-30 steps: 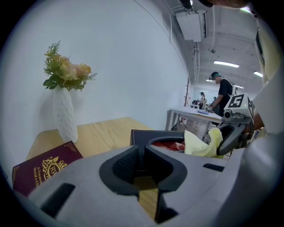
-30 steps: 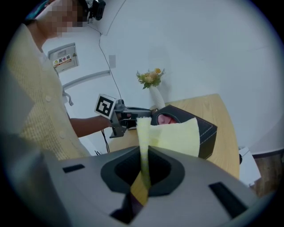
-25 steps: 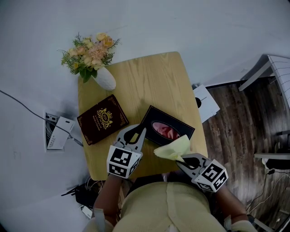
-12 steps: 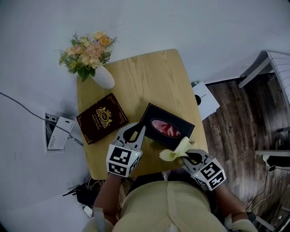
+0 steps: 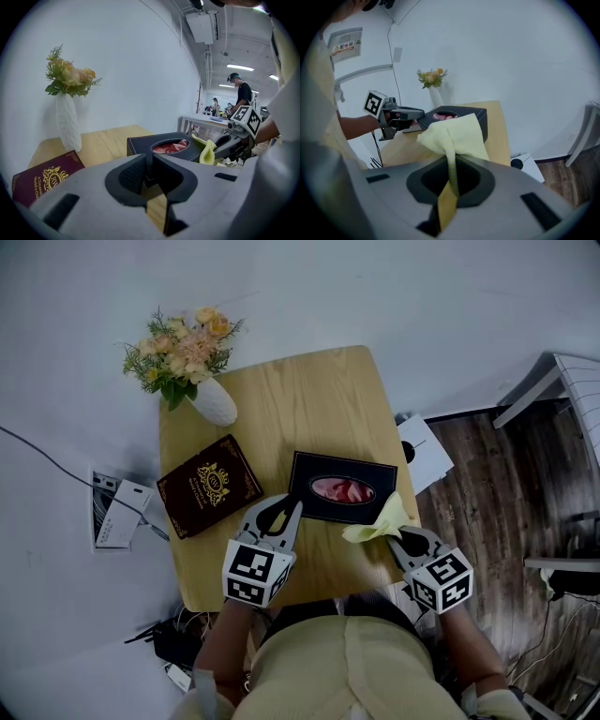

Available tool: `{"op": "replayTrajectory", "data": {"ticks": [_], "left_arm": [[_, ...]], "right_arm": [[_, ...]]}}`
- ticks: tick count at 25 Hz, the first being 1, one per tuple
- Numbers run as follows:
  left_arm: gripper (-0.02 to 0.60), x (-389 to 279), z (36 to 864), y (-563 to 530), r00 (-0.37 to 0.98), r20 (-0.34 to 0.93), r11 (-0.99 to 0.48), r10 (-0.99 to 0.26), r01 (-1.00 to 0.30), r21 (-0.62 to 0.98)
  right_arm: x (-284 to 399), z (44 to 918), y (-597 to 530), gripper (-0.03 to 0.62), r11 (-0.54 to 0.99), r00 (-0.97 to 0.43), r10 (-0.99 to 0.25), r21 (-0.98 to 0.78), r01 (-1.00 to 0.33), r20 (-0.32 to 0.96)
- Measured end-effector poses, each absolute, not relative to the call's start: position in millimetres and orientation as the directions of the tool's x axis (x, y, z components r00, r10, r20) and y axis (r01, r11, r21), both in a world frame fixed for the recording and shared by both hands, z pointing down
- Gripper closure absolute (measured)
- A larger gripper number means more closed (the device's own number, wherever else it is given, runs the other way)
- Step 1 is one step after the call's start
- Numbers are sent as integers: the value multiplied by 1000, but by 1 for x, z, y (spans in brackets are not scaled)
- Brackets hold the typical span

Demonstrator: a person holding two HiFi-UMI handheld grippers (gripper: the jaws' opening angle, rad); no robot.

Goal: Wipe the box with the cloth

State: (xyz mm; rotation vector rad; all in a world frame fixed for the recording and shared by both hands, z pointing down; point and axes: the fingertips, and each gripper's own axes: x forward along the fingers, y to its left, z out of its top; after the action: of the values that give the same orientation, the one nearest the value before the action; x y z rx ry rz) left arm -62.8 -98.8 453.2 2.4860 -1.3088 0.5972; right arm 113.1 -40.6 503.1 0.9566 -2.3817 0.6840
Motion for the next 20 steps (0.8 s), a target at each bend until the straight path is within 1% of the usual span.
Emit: {"op": "replayTrajectory", "data": {"ticks": [20], "left_arm": [[555,-90,451,-126,402,455,-435,-795,-900,35]], "right_arm": [[92,498,-115,557,667,-661,-499,-239,-705,560]]}}
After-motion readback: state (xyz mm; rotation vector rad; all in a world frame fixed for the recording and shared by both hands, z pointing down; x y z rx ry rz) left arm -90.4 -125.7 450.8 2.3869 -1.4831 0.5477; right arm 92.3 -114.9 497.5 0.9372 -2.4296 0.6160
